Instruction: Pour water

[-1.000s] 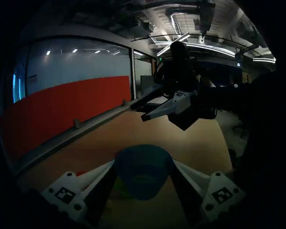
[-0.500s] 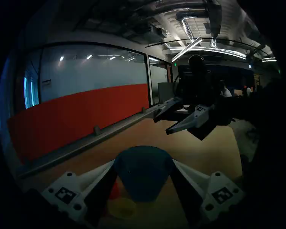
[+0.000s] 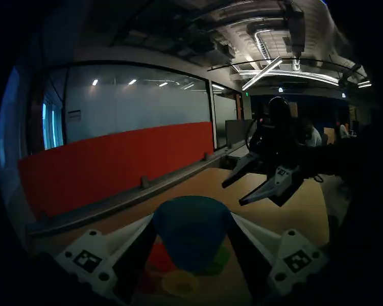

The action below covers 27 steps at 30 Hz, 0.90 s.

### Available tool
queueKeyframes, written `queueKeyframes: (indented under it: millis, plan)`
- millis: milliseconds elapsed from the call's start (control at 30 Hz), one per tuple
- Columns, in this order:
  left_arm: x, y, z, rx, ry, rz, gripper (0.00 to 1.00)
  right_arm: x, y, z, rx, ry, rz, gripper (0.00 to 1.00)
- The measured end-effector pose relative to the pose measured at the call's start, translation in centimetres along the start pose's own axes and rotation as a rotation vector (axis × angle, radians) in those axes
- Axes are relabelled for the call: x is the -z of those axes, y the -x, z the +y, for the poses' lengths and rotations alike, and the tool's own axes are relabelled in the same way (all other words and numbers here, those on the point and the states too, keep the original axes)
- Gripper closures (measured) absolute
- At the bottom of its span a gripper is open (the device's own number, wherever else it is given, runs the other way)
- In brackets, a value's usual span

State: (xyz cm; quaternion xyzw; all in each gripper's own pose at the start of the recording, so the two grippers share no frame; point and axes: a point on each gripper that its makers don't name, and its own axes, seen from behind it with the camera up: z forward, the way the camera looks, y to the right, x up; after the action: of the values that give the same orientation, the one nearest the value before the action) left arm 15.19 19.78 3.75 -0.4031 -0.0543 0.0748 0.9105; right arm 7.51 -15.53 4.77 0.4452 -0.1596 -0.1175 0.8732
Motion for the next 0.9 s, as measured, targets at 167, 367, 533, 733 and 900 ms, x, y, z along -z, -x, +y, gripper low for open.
queueKeyframes:
  millis: [167,367,533,733,900]
  plan:
    - [0.3,-0.7,-1.3,0.007,-0.032,0.017,0.13,-1.1,0.9,-0.8,0.006,-0.024,-0.018,0.00]
    - [0.9,-2.1,-2.4,0.005,-0.062,0.042,0.13,-2.5,2.0,-1.8,0.005,-0.053,-0.032,0.00]
    - [1.3,-3.3,-3.2,0.001,-0.083,0.060,0.13,-3.7,3.1,-2.7,0.006,-0.076,-0.047,0.00]
    - [1.7,-4.3,-3.8,0.002,-0.101,0.077,0.13,-5.0,4.6,-3.7,0.005,-0.104,-0.071,0.00]
    - [2.0,-4.7,-4.2,0.006,-0.109,0.084,0.13,-5.8,5.7,-4.5,0.002,-0.124,-0.091,0.00]
